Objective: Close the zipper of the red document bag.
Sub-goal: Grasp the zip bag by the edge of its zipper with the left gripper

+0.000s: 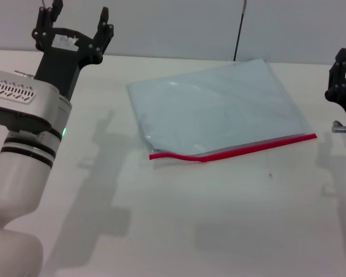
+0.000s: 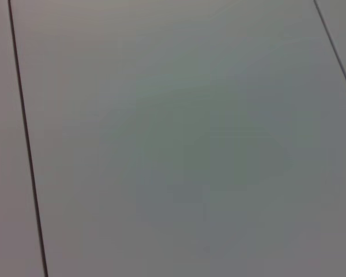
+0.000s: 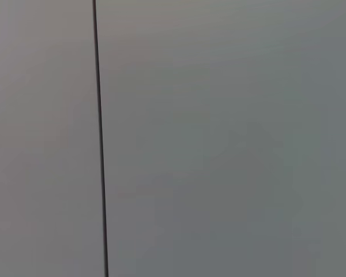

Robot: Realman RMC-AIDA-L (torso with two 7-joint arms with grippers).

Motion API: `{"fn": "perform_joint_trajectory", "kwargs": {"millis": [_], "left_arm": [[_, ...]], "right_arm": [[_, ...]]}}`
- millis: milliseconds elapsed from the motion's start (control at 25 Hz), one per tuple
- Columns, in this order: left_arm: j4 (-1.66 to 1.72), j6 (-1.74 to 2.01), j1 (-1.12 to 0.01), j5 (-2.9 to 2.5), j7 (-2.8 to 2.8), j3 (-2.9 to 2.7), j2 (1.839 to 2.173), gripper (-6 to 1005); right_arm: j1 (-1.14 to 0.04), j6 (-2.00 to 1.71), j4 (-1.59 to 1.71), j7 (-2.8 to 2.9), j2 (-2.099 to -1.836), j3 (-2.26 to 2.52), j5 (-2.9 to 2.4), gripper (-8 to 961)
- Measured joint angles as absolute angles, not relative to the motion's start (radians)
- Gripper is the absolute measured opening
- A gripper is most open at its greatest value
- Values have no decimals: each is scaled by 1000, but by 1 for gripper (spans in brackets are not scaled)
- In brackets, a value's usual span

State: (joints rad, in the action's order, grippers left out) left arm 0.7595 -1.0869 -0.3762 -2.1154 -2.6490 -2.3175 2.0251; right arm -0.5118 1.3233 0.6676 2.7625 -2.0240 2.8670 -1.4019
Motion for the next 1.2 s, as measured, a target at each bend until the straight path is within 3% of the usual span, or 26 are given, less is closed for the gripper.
{"fn": "perform_joint_trajectory", "kwargs": {"millis": [1000, 1200], "left_arm": [[767, -1041, -379, -2115, -2652, -2300, 2026, 830], [873, -854, -377, -2115, -2616, -2272, 2006, 831]], "right_arm": [[-528, 1259, 653, 2767, -2023, 2867, -1400, 332], [-529, 1242, 650, 2768, -2023, 2867, -1399, 332]]}}
